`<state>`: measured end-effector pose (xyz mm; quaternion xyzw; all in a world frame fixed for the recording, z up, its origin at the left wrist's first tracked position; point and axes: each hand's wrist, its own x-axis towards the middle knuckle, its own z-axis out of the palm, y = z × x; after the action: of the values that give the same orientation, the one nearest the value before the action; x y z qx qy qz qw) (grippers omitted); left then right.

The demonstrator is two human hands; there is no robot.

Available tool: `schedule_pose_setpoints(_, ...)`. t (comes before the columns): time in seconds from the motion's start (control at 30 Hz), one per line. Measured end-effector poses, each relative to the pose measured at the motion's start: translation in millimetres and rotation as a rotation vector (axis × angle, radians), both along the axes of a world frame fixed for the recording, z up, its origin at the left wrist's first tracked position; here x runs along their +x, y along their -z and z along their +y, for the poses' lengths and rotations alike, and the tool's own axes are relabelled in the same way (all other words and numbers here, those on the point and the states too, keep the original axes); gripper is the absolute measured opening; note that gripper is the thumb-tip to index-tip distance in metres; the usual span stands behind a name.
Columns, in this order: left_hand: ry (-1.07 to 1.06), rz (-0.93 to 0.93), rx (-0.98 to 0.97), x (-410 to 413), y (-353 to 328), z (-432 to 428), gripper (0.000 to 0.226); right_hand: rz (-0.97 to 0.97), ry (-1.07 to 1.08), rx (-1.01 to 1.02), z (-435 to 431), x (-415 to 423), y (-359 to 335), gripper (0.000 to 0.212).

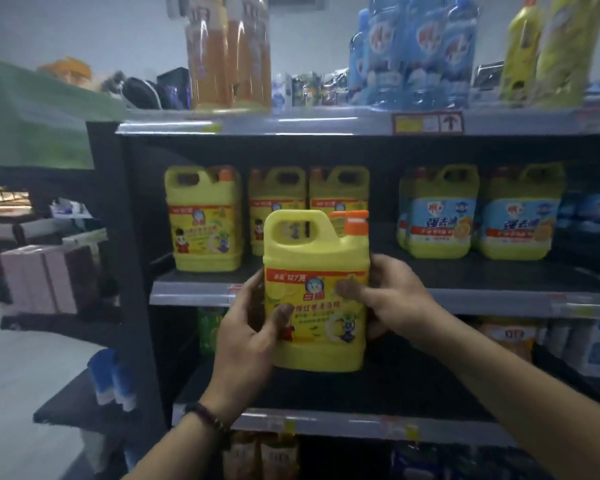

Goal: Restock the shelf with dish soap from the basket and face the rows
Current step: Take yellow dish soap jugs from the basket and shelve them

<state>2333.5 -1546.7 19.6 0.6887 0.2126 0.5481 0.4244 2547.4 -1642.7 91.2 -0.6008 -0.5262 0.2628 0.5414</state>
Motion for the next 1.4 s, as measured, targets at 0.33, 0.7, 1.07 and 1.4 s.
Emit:
schedule_pose_setpoints(0.33,-0.204,0.061,0.078,11.4,-81.2,89.6,0.045,0.004,0.055,0.0,98.9,-1.1,-85.1,0.048)
schedule_pose_setpoints(0.7,-0.35,0.462,0.315,34.9,-45.3,150.9,0.061,-0.14,0.083,0.058,192.7,29.1,-57.0,0.035)
schedule_pose_setpoints(1.07,-0.461,0.5,0.228,49.9,-43.4,147.0,0.069,-0.31,0.139,0.071,215.0,39.0,-45.2,0.038)
schedule_pose_setpoints(1.4,-0.443,0.42,0.469,9.6,8.6,55.1,0.015,-0.197,0.278,0.25,82.5,19.0,41.5,0.014)
